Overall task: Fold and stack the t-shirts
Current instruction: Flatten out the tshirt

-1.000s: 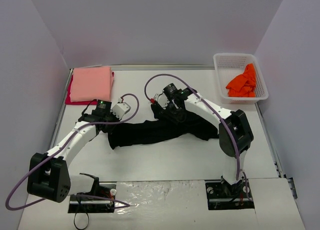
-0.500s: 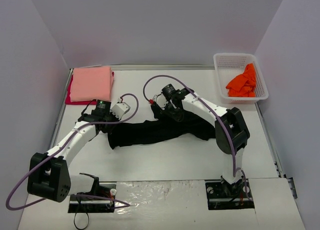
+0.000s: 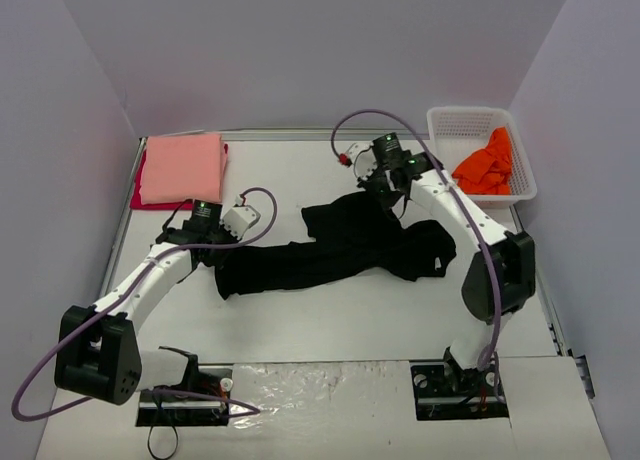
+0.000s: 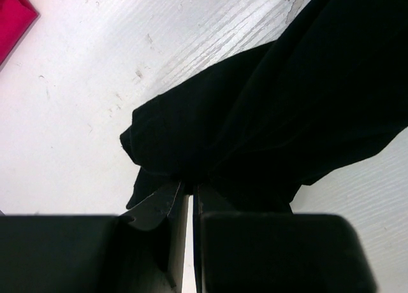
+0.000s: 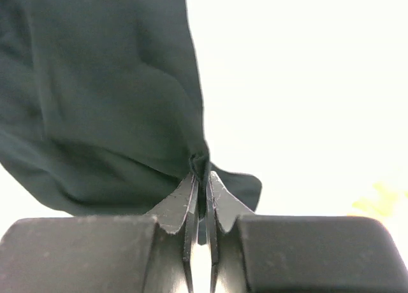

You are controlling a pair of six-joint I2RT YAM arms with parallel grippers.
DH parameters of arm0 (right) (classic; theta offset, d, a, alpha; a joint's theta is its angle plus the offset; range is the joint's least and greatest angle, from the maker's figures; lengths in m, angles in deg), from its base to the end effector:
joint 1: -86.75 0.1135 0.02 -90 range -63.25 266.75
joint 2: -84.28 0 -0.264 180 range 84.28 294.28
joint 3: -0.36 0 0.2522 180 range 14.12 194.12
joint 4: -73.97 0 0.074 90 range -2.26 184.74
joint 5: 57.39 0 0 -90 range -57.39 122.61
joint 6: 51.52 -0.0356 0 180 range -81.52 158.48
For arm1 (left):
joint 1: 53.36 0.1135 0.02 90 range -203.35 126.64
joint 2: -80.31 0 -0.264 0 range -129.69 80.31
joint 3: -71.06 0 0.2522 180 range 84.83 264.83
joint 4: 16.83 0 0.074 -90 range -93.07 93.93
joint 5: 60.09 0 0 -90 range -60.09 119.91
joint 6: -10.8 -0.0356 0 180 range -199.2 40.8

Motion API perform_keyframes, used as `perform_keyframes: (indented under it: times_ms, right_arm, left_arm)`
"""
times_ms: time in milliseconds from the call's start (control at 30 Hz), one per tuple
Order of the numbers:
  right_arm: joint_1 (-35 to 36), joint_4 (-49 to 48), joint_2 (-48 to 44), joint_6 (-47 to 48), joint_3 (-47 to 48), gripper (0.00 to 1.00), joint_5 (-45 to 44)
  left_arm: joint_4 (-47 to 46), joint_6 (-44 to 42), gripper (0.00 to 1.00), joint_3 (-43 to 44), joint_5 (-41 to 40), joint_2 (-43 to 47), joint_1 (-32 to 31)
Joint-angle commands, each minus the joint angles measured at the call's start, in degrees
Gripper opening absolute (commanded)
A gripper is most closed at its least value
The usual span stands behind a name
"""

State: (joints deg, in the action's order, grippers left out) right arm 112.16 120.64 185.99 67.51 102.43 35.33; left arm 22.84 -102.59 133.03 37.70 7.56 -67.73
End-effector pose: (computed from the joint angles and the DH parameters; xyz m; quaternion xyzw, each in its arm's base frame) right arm 0.3619 0.1738 0.2944 -0.4323 0.8211 0.0103 0.3725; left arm 0.2497 -0.0690 0.2342 0.3255 0.8809 -0.0372 0.3415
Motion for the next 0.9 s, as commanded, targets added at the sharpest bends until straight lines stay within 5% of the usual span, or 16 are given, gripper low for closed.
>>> perform_keyframes:
  times_ms: [0, 867]
  right_arm:
    - [-3.8, 3.0, -8.0, 2.2, 3.2, 0.0, -2.5]
    - [-15.8, 1.1, -23.7, 2.1, -3.1, 0.0, -9.6]
  left_arm:
    - [0.8, -0.3, 0.02, 0.7, -0.9, 1.5, 0.7]
    - [1.4, -4.0, 0.03, 1.2, -7.3, 6.7, 0.5]
